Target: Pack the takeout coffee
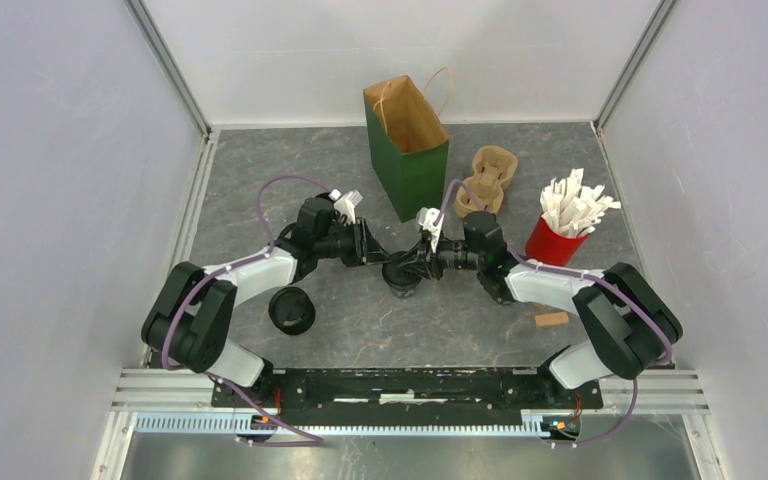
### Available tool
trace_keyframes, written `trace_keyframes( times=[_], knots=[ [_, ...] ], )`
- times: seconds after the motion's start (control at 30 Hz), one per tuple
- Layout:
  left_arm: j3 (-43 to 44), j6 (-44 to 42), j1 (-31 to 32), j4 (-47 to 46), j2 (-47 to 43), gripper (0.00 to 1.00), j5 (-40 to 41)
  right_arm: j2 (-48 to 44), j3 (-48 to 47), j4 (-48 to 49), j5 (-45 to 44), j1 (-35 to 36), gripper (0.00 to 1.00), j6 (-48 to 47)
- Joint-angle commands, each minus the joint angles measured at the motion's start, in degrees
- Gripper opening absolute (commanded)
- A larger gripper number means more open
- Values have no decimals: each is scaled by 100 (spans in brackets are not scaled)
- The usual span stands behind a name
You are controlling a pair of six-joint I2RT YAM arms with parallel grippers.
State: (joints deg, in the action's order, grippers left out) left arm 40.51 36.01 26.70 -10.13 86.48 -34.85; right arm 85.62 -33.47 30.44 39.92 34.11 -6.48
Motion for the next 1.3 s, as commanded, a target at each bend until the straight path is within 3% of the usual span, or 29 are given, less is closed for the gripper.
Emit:
trace_keyframes(
  times=[0.0,0.23,0.47,1.03,1.17,1.27],
  knots=[
    [-405,-73,20,1067,-96,36,537,383,100,-2042,-465,13,28,-33],
    [-206,187,20,609,-552,48,114,140,-427,-2300,-194,50,32,124],
    [152,51,17,790,-620,52,130,-89,-865,-2537,-121,52,34,349],
    [153,-143,13,682,-315,45,54,-503,-295,-2491,-382,87,31,640],
    [213,-21,11,704,-578,48,-45,-642,-559,-2797,-543,126,31,617],
    [538,-201,13,1229,-866,52,73,-818,-853,-3029,-685,160,35,617]
  ],
)
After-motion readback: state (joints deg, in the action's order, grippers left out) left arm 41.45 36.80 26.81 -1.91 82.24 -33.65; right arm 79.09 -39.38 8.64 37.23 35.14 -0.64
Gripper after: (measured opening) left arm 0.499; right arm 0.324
